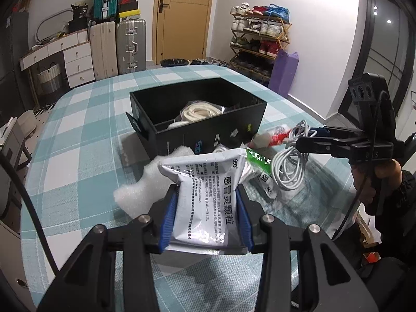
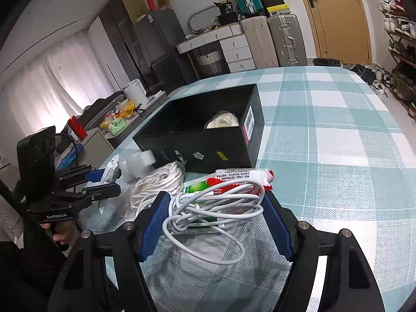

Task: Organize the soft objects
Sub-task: 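Grasp the white cable bundle with the right gripper while the left gripper holds the sachet, then carry the cable over the box while the left gripper carries the sachet there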

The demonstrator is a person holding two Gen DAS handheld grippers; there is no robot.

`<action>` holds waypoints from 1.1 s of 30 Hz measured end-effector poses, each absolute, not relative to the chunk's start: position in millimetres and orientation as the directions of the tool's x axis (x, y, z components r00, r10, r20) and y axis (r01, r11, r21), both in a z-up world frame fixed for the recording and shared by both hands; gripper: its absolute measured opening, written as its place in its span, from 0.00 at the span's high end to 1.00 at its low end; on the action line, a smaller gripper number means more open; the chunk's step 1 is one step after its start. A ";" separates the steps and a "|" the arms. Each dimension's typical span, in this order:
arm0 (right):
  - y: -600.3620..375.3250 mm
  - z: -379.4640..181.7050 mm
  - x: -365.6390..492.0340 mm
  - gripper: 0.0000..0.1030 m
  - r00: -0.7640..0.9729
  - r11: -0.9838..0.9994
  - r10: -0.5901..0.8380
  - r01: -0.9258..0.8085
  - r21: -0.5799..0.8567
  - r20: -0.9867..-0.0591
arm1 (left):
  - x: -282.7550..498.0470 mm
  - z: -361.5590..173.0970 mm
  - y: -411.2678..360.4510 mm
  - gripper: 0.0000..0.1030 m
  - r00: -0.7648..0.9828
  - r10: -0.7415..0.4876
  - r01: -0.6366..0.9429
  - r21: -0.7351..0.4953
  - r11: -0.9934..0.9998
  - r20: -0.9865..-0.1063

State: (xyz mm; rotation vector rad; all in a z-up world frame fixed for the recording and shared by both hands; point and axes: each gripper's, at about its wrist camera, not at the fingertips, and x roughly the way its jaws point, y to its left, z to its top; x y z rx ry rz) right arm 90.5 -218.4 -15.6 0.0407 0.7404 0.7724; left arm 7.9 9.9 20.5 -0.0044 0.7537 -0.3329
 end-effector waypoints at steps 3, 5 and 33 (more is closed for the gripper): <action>-221.1 -9.1 87.3 0.30 0.496 0.730 0.649 -0.620 0.288 -0.576 | 8.7 23.9 9.8 0.60 0.693 -0.288 0.283 -0.119 0.952 -0.661; -222.6 -3.8 84.8 0.30 0.507 0.726 0.657 -0.625 0.287 -0.559 | 9.0 26.5 10.2 0.60 0.705 -0.275 0.270 -0.112 0.956 -0.654; -206.5 57.4 85.6 0.30 0.703 0.815 0.564 -0.559 0.154 -0.433 | 49.7 62.1 7.1 0.60 0.796 -0.156 0.132 -0.085 0.988 -0.585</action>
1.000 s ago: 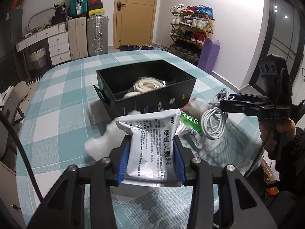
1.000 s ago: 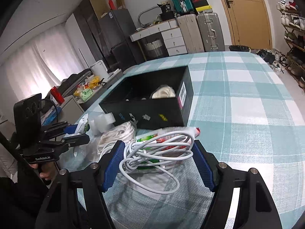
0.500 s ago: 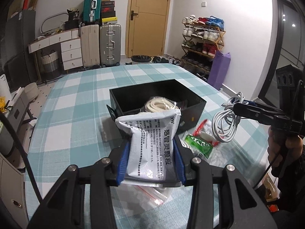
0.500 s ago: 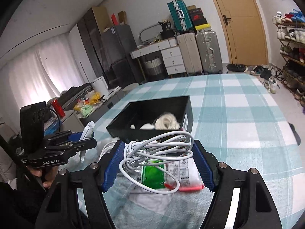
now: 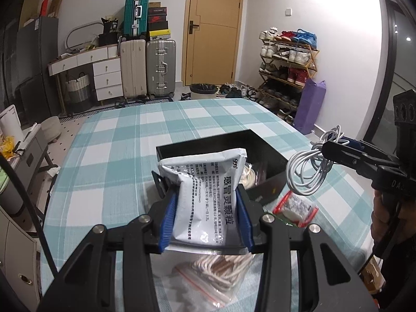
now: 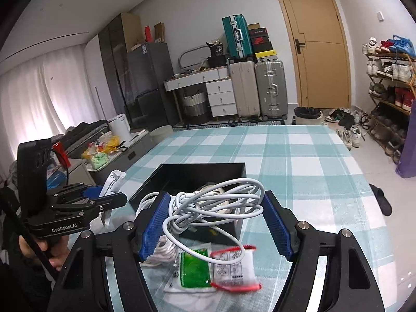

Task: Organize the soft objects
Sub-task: 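Carry the cable over the box while the left gripper carries the sachet there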

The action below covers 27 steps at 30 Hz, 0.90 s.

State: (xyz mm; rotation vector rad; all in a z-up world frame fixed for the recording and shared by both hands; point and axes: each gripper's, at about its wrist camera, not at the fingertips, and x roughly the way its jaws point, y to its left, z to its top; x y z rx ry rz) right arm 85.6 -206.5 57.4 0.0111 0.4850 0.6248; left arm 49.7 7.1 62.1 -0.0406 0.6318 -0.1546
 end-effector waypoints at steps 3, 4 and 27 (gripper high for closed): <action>-202.2 61.4 90.5 0.30 0.719 0.828 0.546 -0.543 0.144 -0.429 | 56.3 64.6 6.0 0.60 0.803 -0.147 0.124 -0.080 0.989 -0.577; -200.9 62.5 91.0 0.30 0.722 0.829 0.544 -0.540 0.143 -0.428 | 57.7 65.1 5.9 0.60 0.804 -0.145 0.122 -0.079 0.989 -0.577; -153.7 50.3 152.1 0.30 0.753 0.861 0.438 -0.508 -0.010 -0.491 | 115.9 50.8 -9.0 0.60 0.798 -0.105 0.086 -0.060 0.994 -0.593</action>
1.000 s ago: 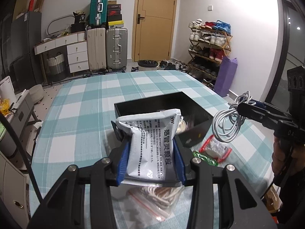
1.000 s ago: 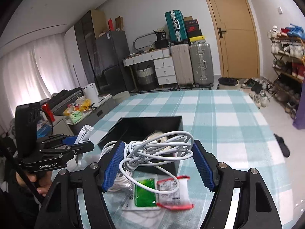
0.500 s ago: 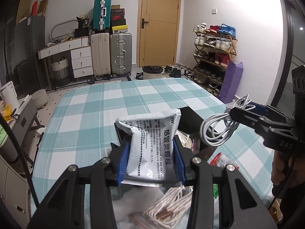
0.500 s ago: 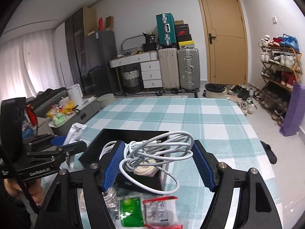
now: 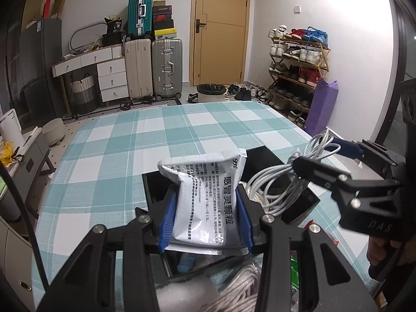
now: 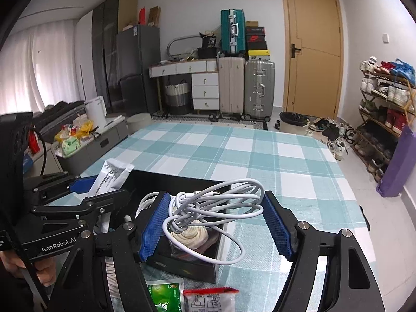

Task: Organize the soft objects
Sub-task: 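Carry the cable over the box while the left gripper carries the sachet there, then open the left gripper dropping the sachet into the box while the right gripper releases the cable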

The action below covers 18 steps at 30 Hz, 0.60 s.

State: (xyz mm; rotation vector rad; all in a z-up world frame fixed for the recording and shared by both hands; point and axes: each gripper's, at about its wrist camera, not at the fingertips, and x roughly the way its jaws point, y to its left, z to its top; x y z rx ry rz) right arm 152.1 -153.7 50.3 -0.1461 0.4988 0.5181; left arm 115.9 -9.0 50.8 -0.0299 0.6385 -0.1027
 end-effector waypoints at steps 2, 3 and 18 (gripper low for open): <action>-148.5 46.1 157.7 0.30 0.743 0.853 0.443 -0.521 -0.018 -0.502 | 120.0 48.6 -9.2 0.60 0.796 -0.106 0.083 -0.065 0.994 -0.596; -146.3 44.5 159.9 0.30 0.737 0.849 0.446 -0.528 -0.021 -0.509 | 121.7 47.7 -9.2 0.60 0.795 -0.106 0.081 -0.068 0.994 -0.598; -116.2 32.6 173.5 0.30 0.670 0.755 0.491 -0.646 -0.111 -0.556 | 131.3 40.7 1.2 0.60 0.789 -0.098 0.061 -0.082 0.995 -0.606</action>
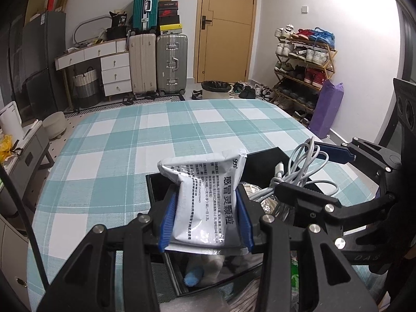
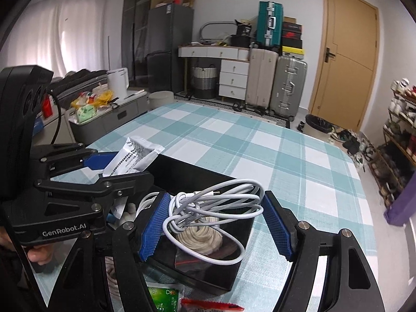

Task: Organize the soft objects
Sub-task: 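Open the left gripper dropping the sachet into the box while the right gripper releases the cable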

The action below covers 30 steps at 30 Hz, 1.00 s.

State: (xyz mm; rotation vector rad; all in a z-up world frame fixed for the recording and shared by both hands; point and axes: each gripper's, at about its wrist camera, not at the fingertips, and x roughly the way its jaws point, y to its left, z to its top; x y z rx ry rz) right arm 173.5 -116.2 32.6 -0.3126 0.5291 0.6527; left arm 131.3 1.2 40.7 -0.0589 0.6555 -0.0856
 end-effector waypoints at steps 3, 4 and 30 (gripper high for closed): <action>-111.9 29.7 177.5 0.30 0.658 0.740 0.496 -0.662 -0.121 -0.567 | 132.5 38.3 1.4 0.60 0.788 -0.100 0.062 -0.082 0.995 -0.607; -110.1 27.5 179.1 0.30 0.652 0.732 0.495 -0.669 -0.128 -0.574 | 132.7 38.3 1.0 0.60 0.790 -0.099 0.063 -0.081 0.995 -0.605; -96.9 6.5 192.0 0.30 0.512 0.623 0.498 -0.773 -0.122 -0.700 | 144.8 23.8 -5.1 0.60 0.756 -0.126 0.102 -0.074 0.992 -0.643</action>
